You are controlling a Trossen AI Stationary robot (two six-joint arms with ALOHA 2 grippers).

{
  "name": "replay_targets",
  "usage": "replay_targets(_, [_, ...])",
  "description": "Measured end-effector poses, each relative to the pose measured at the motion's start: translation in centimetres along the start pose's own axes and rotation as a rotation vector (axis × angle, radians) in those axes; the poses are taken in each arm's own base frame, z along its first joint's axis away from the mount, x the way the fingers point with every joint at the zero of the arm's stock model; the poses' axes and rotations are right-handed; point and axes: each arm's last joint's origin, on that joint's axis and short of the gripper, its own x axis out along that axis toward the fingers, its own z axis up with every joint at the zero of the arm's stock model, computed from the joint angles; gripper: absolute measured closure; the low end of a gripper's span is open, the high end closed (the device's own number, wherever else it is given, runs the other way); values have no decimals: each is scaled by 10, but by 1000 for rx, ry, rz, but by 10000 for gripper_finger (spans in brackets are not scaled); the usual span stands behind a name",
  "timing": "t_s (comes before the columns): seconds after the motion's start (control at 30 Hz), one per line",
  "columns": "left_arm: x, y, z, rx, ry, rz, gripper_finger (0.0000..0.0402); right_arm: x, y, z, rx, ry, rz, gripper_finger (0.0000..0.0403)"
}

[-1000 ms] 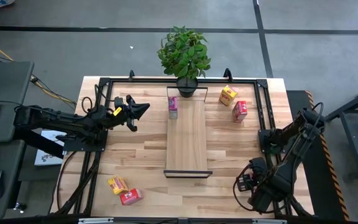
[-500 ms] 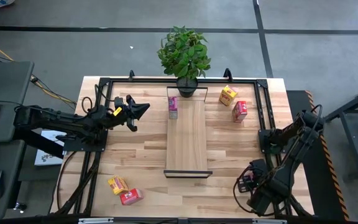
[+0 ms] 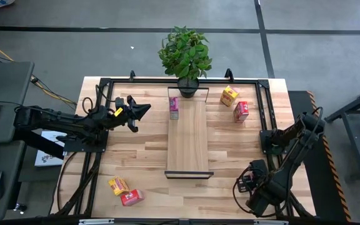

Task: Stack cereal on shelf
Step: Put the purple cereal box on the shelf aligned with the other purple cereal box

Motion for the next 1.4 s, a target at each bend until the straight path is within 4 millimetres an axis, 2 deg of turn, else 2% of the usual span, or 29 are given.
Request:
replay_targets(0.4, [0, 0, 0, 0, 0, 0, 401, 0, 2, 0, -86, -30, 49, 164])
replay_targets(1.0, [0, 0, 0, 0, 0, 0, 402, 0, -6, -5, -80, -16, 1, 161])
replay_targets(1.4, [0, 0, 0, 1, 0, 0, 401, 0, -7, -4, -91, -11, -16, 73])
